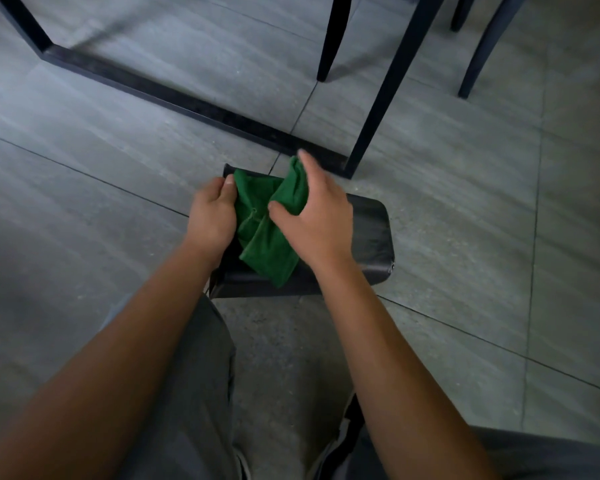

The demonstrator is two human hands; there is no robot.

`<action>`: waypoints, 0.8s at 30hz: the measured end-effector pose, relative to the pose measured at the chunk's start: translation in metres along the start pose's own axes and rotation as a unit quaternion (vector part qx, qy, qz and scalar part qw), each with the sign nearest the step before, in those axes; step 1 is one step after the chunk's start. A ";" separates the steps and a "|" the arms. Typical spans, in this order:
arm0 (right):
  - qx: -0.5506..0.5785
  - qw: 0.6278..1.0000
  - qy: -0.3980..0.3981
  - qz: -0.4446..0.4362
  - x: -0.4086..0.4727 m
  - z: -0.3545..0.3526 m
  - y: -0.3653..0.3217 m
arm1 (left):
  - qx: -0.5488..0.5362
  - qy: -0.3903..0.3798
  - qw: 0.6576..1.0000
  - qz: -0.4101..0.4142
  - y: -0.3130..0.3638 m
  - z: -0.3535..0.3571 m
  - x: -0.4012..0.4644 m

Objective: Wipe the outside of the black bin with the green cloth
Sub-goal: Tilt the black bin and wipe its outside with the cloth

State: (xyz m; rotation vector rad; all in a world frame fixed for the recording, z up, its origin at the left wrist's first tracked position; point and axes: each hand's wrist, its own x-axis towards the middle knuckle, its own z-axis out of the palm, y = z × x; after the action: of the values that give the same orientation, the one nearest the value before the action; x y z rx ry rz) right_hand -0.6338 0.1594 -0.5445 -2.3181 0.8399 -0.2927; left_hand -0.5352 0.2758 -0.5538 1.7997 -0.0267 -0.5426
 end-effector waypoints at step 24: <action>0.195 0.961 -0.079 0.180 0.014 -0.068 0.048 | 0.022 -0.035 0.999 0.017 0.001 -0.005 -0.003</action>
State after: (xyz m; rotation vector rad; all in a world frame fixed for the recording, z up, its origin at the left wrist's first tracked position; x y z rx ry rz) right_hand -0.6743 0.0886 -0.5231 -1.7615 1.0009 -0.0991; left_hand -0.5364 0.2809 -0.5512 1.8192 -0.1195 -0.5848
